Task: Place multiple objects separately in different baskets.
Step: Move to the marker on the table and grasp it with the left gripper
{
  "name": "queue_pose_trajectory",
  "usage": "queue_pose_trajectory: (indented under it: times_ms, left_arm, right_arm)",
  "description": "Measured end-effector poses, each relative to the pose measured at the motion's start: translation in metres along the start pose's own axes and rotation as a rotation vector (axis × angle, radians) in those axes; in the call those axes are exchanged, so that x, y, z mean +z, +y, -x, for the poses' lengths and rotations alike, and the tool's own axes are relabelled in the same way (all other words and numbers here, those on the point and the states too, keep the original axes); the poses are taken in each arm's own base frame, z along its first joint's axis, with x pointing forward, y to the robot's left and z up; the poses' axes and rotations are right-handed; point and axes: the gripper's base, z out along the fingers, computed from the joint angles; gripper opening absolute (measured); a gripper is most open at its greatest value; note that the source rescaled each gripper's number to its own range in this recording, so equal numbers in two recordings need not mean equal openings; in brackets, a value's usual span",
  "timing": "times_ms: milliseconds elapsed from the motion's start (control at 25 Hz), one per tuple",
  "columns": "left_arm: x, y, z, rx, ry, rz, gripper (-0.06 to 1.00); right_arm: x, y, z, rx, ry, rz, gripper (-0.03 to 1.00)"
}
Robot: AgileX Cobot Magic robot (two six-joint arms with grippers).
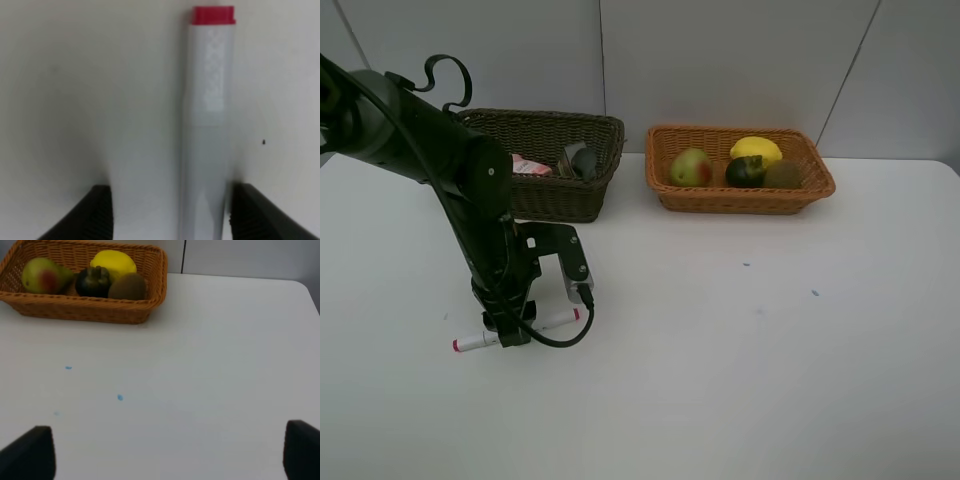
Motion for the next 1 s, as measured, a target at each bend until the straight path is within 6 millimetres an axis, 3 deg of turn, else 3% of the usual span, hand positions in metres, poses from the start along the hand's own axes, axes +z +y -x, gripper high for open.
queue_pose_trajectory:
  times_ms: [200, 360, 760, 1000]
  left_arm:
    - [0.0, 0.0, 0.0, 0.0, 0.004, -0.004, 0.47]
    - [0.0, -0.002, -0.002, -0.001, 0.022, -0.021, 0.14]
    - [-0.002, -0.005, -0.006, -0.043, 0.059, -0.047, 0.15]
    - [-0.039, -0.004, -0.005, -0.125, -0.02, 0.042, 0.15]
  right_arm:
    - [0.0, 0.0, 0.0, 0.0, 0.0, 0.0, 1.0]
    - [0.0, 0.0, 0.0, 0.0, 0.0, 0.0, 1.0]
    - [0.0, 0.0, 0.0, 0.0, 0.0, 0.0, 1.0]
    - [0.0, 0.0, 0.0, 0.0, 0.0, 0.0, 1.0]
